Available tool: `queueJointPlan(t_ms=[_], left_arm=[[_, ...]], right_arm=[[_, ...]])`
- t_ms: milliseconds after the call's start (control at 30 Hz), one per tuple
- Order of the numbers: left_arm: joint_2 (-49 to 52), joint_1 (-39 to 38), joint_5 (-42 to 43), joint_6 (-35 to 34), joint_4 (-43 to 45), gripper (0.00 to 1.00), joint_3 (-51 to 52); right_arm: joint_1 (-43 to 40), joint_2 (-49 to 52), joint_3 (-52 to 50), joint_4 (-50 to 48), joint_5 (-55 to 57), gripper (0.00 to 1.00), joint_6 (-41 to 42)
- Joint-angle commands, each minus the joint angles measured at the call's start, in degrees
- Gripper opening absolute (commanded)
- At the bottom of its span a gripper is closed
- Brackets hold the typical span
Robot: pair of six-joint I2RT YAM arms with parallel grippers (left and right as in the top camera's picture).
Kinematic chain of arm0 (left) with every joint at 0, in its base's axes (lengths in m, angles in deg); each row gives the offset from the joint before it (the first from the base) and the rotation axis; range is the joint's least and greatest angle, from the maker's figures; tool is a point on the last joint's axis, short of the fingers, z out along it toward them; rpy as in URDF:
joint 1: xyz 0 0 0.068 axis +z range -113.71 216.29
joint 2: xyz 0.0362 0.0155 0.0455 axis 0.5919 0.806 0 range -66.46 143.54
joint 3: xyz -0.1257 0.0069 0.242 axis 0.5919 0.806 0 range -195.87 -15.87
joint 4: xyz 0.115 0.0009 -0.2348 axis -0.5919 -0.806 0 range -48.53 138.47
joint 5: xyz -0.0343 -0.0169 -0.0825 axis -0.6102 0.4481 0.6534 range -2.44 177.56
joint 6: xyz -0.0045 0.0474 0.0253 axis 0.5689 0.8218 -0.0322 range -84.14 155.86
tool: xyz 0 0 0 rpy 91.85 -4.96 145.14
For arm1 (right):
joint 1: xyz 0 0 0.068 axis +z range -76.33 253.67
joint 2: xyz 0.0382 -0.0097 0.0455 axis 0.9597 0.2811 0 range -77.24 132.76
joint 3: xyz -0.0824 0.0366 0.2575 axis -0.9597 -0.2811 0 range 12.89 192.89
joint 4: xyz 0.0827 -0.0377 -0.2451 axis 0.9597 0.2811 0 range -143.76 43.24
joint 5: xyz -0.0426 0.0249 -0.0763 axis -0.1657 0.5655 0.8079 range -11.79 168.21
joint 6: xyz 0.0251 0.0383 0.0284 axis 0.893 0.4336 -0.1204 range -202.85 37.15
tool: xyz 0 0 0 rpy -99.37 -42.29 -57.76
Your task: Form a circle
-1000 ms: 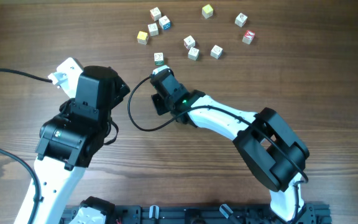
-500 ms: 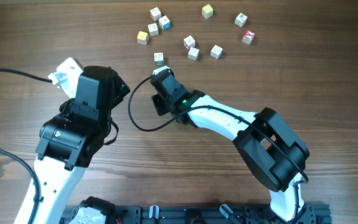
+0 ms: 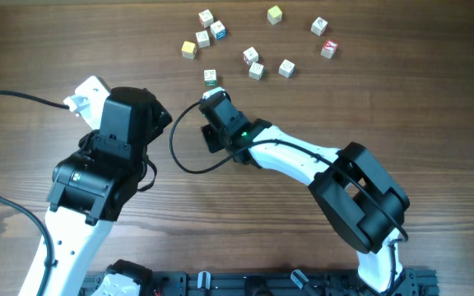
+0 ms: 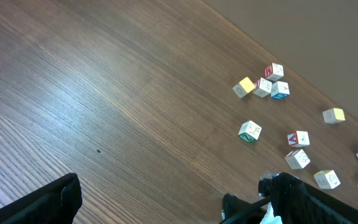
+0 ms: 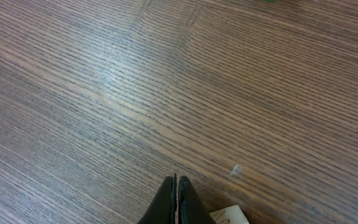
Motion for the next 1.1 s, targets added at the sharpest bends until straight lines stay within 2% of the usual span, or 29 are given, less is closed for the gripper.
queueJointPlan(t_ms=[0,800,1000,1067], left_arm=[[0.28,0.48,-0.96,0.90,0.13,1.00,-0.63],[0.28,0.48,-0.96,0.90,0.13,1.00,-0.63],[0.28,0.48,-0.96,0.90,0.13,1.00,-0.63],[0.28,0.48,-0.96,0.90,0.11,1.00,-0.63]], right_arm=[[-0.33,0.26,1.14,0.11,1.22,0.05,0.76],[-0.33,-1.84,1.14,-0.11,1.18,0.04,0.70],[-0.33,-7.13,1.14,-0.15,1.18,0.05,0.68],[-0.33,-10.69,1.14,-0.11,1.20,0.09,0.57]])
